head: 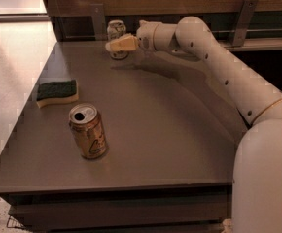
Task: Pick 7up can
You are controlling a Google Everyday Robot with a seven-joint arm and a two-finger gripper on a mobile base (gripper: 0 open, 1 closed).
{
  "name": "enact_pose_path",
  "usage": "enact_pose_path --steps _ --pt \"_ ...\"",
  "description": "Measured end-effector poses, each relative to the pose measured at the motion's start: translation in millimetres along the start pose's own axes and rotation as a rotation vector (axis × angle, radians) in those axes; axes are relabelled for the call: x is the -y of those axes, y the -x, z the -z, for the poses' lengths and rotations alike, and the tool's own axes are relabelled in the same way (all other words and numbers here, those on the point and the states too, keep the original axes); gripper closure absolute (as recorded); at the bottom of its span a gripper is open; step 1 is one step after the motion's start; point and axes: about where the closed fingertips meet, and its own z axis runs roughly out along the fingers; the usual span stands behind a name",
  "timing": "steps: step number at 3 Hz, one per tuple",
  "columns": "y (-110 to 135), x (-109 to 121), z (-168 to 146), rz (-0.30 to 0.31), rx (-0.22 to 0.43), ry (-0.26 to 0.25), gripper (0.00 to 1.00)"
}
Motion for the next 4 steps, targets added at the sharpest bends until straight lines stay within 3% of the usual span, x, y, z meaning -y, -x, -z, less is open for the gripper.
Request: enact_pose_path --steps 1,3,4 --pt "0.9 -4.6 -16.7 -0.010 0.023 0.029 0.00" --pt "-3.4 -14.3 -31.7 -0.025 0.035 0.052 0.49" --pt "-3.8 -17.7 -35.3 -0.025 0.034 0.058 0.82"
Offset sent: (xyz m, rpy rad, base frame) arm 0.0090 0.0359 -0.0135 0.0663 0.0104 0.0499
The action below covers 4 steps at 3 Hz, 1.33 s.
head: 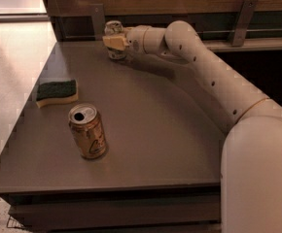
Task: Pick 7up can
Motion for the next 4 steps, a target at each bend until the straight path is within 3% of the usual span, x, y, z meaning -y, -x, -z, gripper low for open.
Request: enact_pose_path --steps 1,2,4 --pt "0.0 -2.8 -2.9 0.000 -0.001 0.005 1.00" --pt "1.8 -2.9 -1.3 0.002 -0.001 0.004 1.00" --pt "47.0 -5.5 41.3 0.068 0.011 -0.035 1.00"
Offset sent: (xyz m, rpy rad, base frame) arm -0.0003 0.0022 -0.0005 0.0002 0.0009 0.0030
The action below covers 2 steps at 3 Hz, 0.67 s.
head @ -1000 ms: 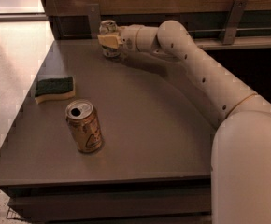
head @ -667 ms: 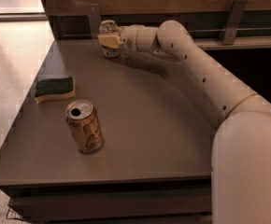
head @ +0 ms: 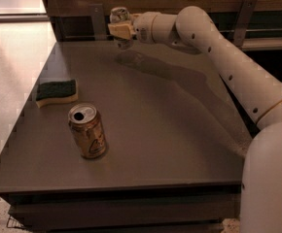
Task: Pick 7up can
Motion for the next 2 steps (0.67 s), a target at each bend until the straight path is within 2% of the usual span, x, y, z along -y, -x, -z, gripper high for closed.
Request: enact_pose_path --steps 1,2 --pt "31.2 -0.2 29.8 0.048 0.021 -0.022 1.00" --pt "51.3 -1.1 46.3 0.090 0.047 -0.029 1.00"
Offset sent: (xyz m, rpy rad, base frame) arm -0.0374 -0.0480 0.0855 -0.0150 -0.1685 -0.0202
